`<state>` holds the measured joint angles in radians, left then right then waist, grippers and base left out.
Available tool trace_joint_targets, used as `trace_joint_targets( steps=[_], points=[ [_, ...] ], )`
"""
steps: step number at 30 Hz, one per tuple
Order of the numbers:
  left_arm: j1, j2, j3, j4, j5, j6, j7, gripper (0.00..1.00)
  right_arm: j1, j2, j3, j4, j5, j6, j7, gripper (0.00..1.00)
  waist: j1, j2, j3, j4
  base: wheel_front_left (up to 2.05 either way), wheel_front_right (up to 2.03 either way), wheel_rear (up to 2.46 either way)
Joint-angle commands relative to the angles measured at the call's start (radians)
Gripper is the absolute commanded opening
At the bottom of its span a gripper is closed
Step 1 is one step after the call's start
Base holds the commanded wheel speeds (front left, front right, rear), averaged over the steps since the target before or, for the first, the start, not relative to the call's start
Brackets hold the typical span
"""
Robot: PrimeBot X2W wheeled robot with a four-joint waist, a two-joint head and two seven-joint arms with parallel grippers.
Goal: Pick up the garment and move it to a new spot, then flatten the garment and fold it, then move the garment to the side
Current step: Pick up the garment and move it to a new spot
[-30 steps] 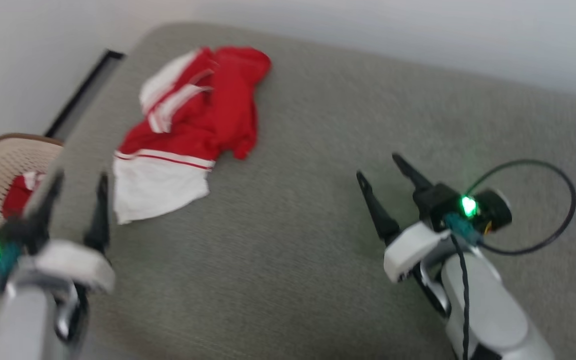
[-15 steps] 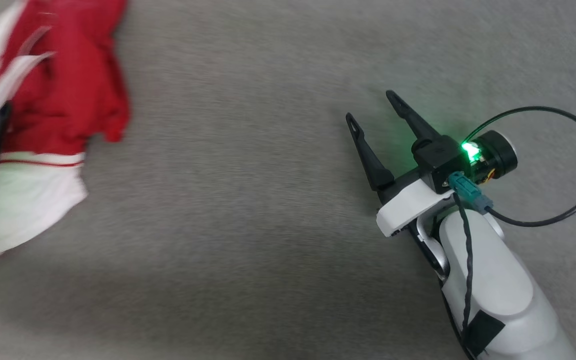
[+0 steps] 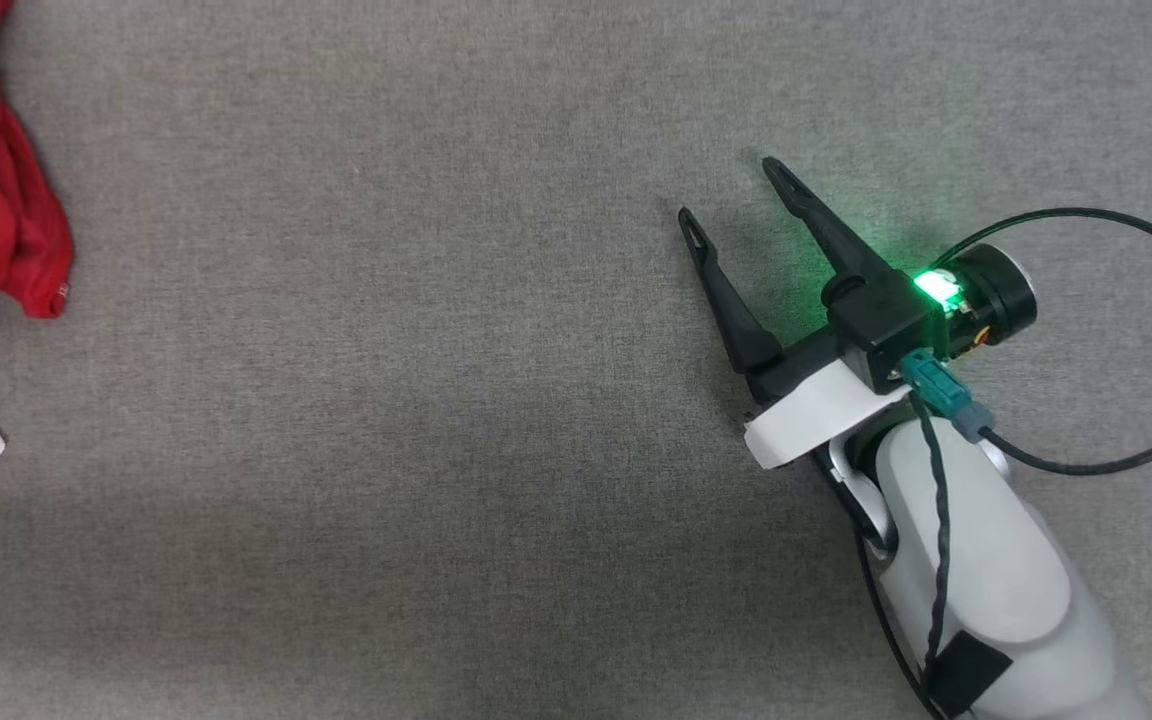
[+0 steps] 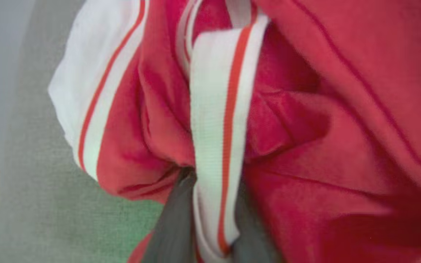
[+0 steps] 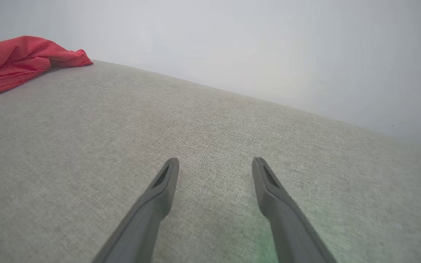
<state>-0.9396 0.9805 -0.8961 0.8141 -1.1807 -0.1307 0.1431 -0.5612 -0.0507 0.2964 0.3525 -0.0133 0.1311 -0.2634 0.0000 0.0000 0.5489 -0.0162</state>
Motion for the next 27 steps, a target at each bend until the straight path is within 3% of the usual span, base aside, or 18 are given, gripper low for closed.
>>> trace_joint_targets(
  steps=[1,7,11,19,22,27],
  points=[
    [-0.015,-0.027,-0.041,0.018,0.03,0.001,-0.06,0.0,0.022,-0.001,-0.003,-0.007,0.01,-0.001,-0.002,1.0,0.0,0.0,-0.03,0.011,0.0,0.0,0.0],
    [-0.13,-0.031,-0.128,0.077,0.139,0.001,-0.286,0.0,0.06,-0.001,-0.034,-0.021,0.079,-0.001,-0.002,1.0,0.0,0.0,-0.122,-0.001,0.0,0.0,0.0],
    [-0.24,-0.069,-0.186,0.062,0.238,0.001,-0.386,0.0,0.088,-0.001,-0.049,-0.033,0.118,-0.001,-0.002,1.0,0.0,0.0,-0.161,-0.03,0.0,0.0,0.0],
    [-0.402,-0.148,-0.287,-0.168,0.336,0.001,-0.41,0.0,0.159,0.0,-0.07,-0.079,0.199,-0.001,-0.002,1.0,0.0,0.0,-0.176,-0.137,0.0,0.0,0.0],
    [-0.427,-0.171,-0.319,-0.252,0.316,0.001,-0.41,0.0,0.173,-0.001,-0.08,-0.094,0.224,-0.001,-0.002,1.0,0.0,0.0,-0.167,-0.169,0.0,0.0,0.0],
    [-0.453,-0.227,-0.369,-0.498,0.17,0.001,-0.35,0.0,0.2,0.0,-0.093,-0.129,0.284,-0.001,-0.002,1.0,0.0,0.0,-0.132,-0.247,0.0,0.0,0.0]
  ],
)
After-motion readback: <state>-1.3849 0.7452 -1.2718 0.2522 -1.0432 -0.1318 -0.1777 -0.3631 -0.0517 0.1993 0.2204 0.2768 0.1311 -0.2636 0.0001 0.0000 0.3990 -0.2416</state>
